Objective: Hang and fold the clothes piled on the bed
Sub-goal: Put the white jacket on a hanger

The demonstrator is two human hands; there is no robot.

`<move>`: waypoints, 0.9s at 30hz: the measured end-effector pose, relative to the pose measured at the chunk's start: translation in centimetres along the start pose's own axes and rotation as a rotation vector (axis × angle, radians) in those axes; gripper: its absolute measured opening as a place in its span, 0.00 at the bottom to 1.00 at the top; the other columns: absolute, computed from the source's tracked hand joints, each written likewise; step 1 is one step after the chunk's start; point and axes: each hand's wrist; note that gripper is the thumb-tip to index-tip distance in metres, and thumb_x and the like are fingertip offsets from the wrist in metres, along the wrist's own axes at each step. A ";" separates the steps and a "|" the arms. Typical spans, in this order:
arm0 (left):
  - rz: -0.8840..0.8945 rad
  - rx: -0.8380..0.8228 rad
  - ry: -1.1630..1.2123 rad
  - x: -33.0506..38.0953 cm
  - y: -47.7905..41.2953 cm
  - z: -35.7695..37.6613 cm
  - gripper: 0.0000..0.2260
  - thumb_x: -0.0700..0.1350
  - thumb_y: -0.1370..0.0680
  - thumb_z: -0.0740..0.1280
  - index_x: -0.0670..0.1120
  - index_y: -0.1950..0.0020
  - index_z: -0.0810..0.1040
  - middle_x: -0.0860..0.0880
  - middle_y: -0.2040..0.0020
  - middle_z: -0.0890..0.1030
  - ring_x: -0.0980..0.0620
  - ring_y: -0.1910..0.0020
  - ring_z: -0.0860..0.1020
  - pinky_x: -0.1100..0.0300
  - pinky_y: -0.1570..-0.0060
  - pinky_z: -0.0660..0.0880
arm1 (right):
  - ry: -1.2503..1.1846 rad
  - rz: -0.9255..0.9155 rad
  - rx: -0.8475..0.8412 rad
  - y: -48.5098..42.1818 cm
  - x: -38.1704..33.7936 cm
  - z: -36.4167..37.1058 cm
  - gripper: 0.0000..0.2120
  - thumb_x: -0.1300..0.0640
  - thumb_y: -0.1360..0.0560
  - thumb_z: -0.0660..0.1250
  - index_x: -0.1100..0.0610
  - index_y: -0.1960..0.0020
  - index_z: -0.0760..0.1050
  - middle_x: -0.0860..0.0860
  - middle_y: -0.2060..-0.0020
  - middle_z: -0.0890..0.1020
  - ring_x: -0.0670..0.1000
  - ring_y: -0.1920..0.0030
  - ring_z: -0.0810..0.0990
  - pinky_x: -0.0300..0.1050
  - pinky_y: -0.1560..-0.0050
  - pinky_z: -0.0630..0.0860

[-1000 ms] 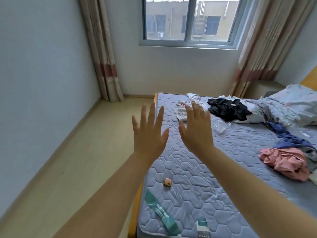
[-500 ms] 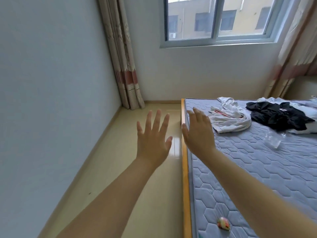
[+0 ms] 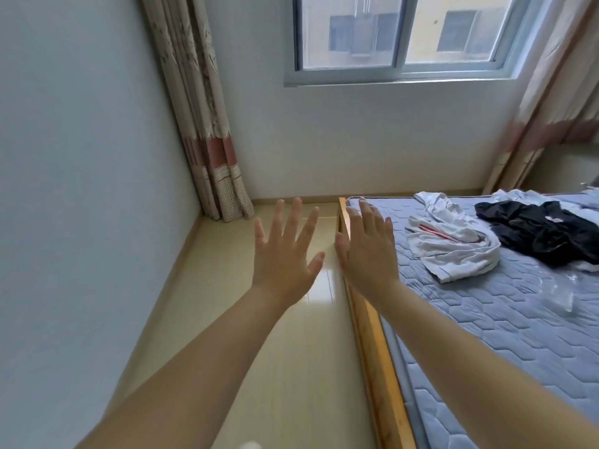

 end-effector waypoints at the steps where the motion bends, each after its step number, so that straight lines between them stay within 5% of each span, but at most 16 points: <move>1: 0.025 0.009 0.004 -1.6 -2.1 1.3 0.32 0.61 0.25 0.51 0.51 0.23 0.53 0.43 0.24 0.60 0.39 0.25 0.59 0.32 0.35 0.60 | 0.020 0.009 -0.009 -1.9 -0.2 1.5 0.29 0.47 0.23 0.46 0.62 0.31 0.68 0.61 0.29 0.67 0.62 0.29 0.65 0.63 0.31 0.61; 8: 0.111 -0.131 0.098 -9.8 -16.5 8.1 0.31 0.61 0.24 0.46 0.53 0.23 0.42 0.45 0.21 0.50 0.41 0.23 0.48 0.34 0.31 0.49 | 0.157 0.190 -0.084 -14.6 -0.1 9.2 0.29 0.46 0.22 0.48 0.61 0.28 0.65 0.61 0.28 0.65 0.62 0.29 0.65 0.63 0.32 0.61; 11: 0.184 -0.164 0.126 -10.1 -22.3 10.8 0.32 0.61 0.22 0.47 0.54 0.24 0.34 0.47 0.21 0.41 0.42 0.23 0.40 0.36 0.30 0.42 | 0.181 0.276 -0.128 -18.8 1.7 11.6 0.29 0.46 0.22 0.47 0.59 0.25 0.60 0.60 0.25 0.60 0.60 0.26 0.59 0.61 0.28 0.53; 19: 0.324 -0.234 0.243 -5.6 -36.1 20.5 0.30 0.59 0.19 0.48 0.56 0.24 0.34 0.51 0.23 0.33 0.47 0.25 0.31 0.43 0.31 0.32 | 0.188 0.383 -0.126 -27.7 11.5 18.2 0.35 0.42 0.25 0.40 0.59 0.24 0.57 0.59 0.24 0.57 0.58 0.24 0.55 0.60 0.27 0.51; 27: 0.465 -0.327 0.213 3.5 -51.6 31.6 0.29 0.60 0.19 0.46 0.54 0.23 0.35 0.50 0.22 0.35 0.46 0.24 0.34 0.40 0.28 0.38 | 0.153 0.606 -0.220 -38.0 28.0 25.0 0.28 0.48 0.19 0.53 0.58 0.23 0.51 0.57 0.23 0.52 0.56 0.24 0.50 0.55 0.26 0.47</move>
Point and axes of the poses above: each hand's wrist, its own y-axis away from the middle knuckle, its own z-axis out of the palm, x = y × z
